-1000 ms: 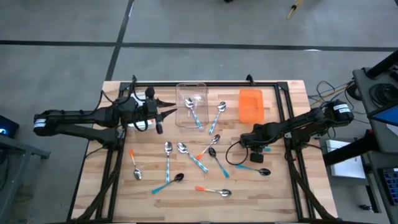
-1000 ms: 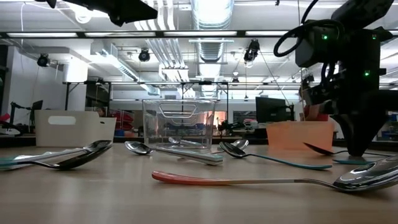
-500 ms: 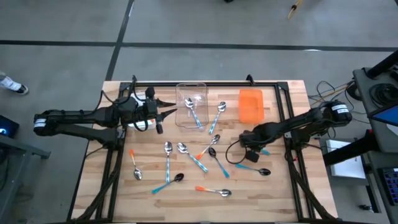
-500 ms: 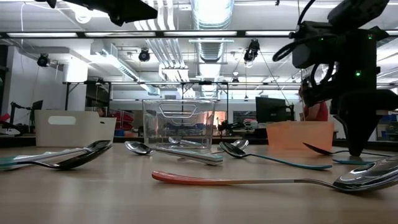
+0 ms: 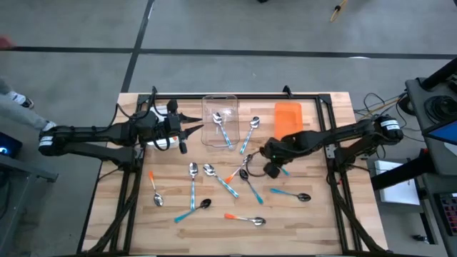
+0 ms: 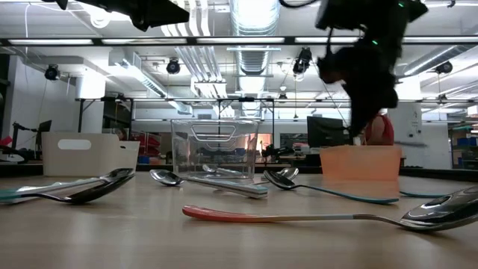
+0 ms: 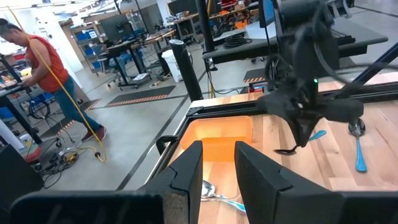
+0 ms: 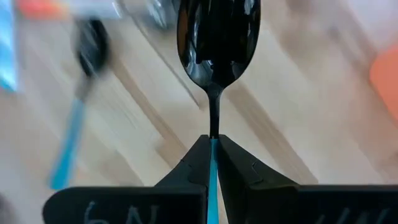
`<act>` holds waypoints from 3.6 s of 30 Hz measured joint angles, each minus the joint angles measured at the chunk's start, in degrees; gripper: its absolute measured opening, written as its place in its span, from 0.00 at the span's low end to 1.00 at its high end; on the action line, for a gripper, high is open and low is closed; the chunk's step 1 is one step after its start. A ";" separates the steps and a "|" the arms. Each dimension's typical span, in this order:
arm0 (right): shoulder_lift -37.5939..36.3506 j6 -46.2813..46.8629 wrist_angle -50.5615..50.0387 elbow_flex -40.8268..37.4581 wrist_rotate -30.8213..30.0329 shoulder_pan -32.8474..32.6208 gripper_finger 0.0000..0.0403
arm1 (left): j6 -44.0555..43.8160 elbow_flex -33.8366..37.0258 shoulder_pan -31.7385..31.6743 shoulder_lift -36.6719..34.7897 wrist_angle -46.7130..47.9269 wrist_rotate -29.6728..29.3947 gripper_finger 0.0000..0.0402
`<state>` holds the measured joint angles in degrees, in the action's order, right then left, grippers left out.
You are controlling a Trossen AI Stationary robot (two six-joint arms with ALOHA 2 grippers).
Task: Sort silverware by color (type)
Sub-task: Put the blue spoon into the orange bin
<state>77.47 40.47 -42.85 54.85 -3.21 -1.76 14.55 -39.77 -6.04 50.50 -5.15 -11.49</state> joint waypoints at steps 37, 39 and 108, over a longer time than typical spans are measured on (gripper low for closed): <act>16.78 -7.35 -35.75 31.17 5.36 36.96 0.03 | 1.26 -0.02 0.00 0.00 1.12 -0.11 0.19; 17.40 -7.71 -35.74 31.16 5.36 38.73 0.03 | 1.50 -0.02 0.00 0.00 1.10 -0.13 0.19; 20.13 -21.62 -8.28 8.71 -0.91 44.81 0.03 | 2.24 -0.04 -0.04 0.00 1.38 -0.15 0.19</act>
<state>97.60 18.85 -51.13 63.56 -4.12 43.05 16.79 -39.81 -6.09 50.50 -3.77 -11.64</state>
